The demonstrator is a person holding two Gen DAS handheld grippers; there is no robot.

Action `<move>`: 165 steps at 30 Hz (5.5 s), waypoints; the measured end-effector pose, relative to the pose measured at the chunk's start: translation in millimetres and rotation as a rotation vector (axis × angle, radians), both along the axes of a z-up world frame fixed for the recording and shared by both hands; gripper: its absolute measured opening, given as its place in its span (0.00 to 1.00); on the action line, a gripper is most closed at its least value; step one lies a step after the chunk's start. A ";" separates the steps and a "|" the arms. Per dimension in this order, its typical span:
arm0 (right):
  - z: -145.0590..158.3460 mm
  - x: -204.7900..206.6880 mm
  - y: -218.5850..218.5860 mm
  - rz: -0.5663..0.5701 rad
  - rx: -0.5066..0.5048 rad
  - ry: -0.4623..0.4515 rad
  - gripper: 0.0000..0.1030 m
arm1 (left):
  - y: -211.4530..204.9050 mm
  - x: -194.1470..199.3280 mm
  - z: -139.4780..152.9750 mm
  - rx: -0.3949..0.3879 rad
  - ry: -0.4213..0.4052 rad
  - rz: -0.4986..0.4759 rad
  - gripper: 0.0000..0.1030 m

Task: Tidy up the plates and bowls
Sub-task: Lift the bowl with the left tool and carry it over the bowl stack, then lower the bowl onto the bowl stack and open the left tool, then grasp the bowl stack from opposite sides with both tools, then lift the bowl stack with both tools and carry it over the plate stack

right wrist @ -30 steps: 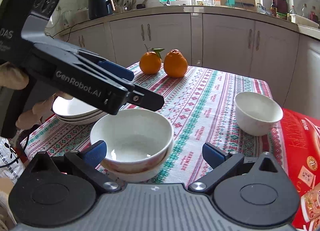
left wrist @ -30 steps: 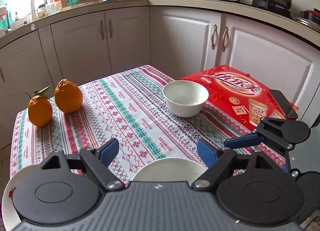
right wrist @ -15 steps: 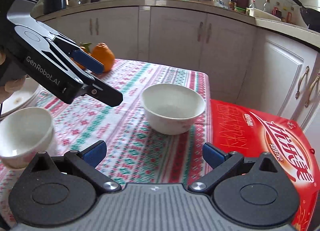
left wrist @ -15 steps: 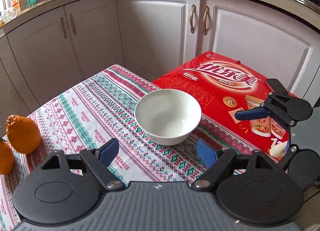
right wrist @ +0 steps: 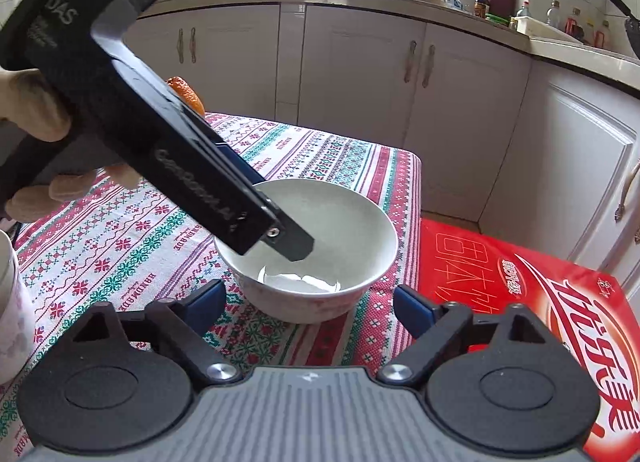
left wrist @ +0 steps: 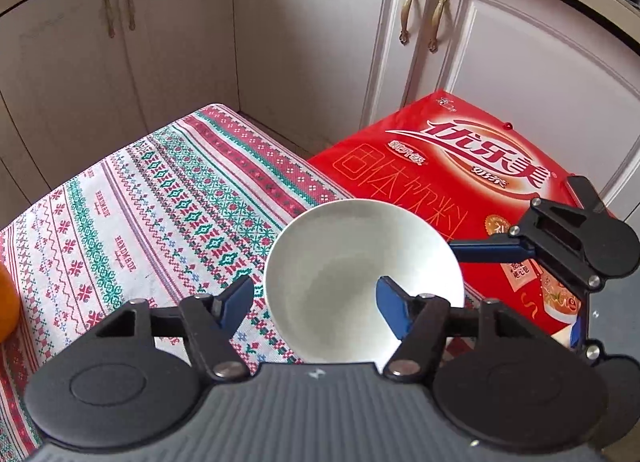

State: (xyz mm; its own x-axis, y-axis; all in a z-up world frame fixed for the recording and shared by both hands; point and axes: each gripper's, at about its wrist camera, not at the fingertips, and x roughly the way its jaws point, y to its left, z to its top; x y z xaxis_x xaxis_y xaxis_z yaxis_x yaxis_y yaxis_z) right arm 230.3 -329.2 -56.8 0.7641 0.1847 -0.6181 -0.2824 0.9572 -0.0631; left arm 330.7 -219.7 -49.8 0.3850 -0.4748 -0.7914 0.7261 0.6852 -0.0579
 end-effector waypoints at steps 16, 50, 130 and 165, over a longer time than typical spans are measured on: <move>1.6 1.5 2.4 0.002 0.006 -0.006 0.79 | -6.4 6.4 -3.8 -0.013 0.014 -0.018 0.57; 77.5 -110.3 71.3 0.127 0.000 -0.096 0.79 | 85.0 -118.6 79.6 -0.079 -0.135 0.075 0.57; 27.5 -146.2 135.1 0.469 -0.245 0.124 1.00 | 204.5 -230.0 42.7 0.054 -0.190 0.009 0.99; 30.5 -84.9 146.1 0.775 -0.228 0.256 0.85 | 177.7 -163.9 2.8 0.104 -0.015 -0.389 0.77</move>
